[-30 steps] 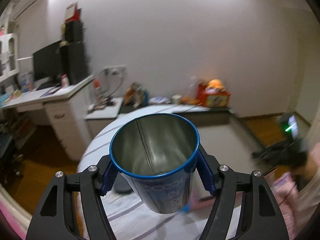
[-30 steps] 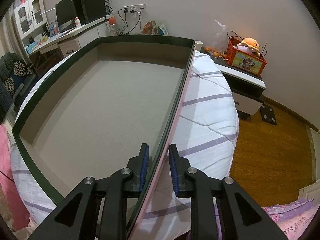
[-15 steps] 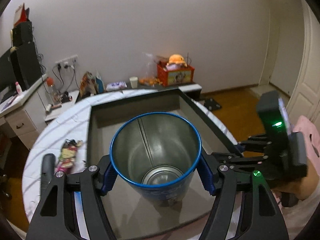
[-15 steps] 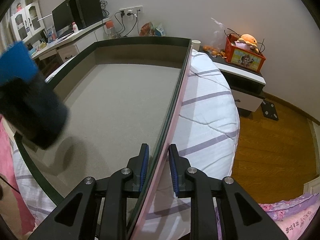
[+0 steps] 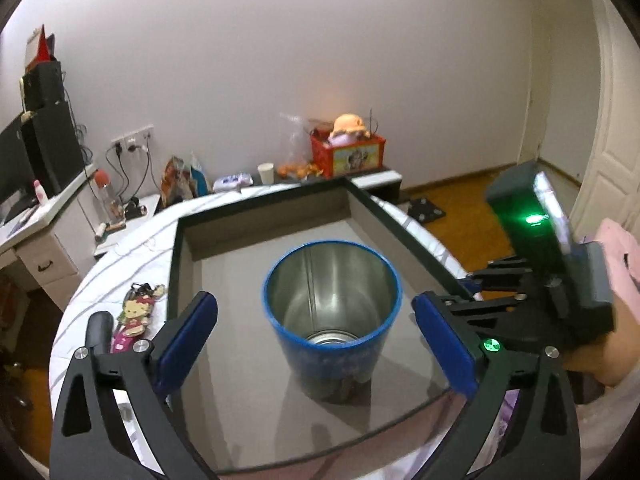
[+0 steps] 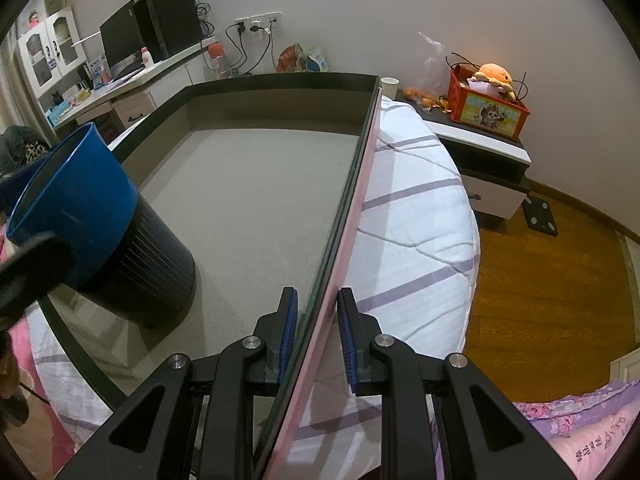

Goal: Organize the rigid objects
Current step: 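Carry the blue cup into the pink box and open the left tool, then grasp the clear plastic bottle with the blue cap using the left tool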

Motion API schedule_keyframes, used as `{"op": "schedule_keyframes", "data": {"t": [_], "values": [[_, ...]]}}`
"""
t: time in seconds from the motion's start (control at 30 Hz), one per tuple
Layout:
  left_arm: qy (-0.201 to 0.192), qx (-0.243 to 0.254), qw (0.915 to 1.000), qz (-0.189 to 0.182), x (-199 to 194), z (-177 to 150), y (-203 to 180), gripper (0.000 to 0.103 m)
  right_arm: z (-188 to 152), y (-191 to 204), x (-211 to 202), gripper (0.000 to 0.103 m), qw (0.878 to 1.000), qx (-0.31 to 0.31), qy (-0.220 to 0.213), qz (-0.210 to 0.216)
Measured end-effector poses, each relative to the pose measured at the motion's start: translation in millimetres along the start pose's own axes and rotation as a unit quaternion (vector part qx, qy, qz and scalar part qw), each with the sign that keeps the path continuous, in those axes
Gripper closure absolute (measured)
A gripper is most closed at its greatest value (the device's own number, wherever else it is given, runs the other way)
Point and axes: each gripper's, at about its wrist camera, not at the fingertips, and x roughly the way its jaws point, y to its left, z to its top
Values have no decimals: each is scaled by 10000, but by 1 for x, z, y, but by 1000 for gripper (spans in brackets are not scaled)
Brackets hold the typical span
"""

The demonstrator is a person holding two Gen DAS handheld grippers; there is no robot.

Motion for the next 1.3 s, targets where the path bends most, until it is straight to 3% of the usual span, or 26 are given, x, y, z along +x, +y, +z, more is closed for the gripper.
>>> {"op": "schedule_keyframes", "data": {"t": [0.17,0.37,0.5,0.67,0.87,1.1,1.17,1.3], "values": [[-275,-89,9994,171,-38,-3,12,1,1,1,0,83,10000,-31,46,-38],[-583,-159,9911,1183,-79,-14,50,0,2,4,1,83,9999,-59,89,-98],[-519,-395,9853,1582,-90,-27,82,0,3,5,2,83,9998,-78,123,-146],[-198,-725,9809,1794,-88,-56,120,0,3,9,1,83,9996,-96,159,-219],[290,-1140,9782,1710,-62,-90,149,0,3,10,2,83,9994,-98,185,-278],[669,-1187,9789,1525,-34,-109,146,1,3,9,2,83,9994,-69,188,-272],[747,-1158,9793,1485,-26,-111,142,3,3,9,2,83,9994,-81,190,-290],[933,-1194,9795,1330,-12,-114,140,18,3,9,2,83,9992,-99,200,-321]]}}
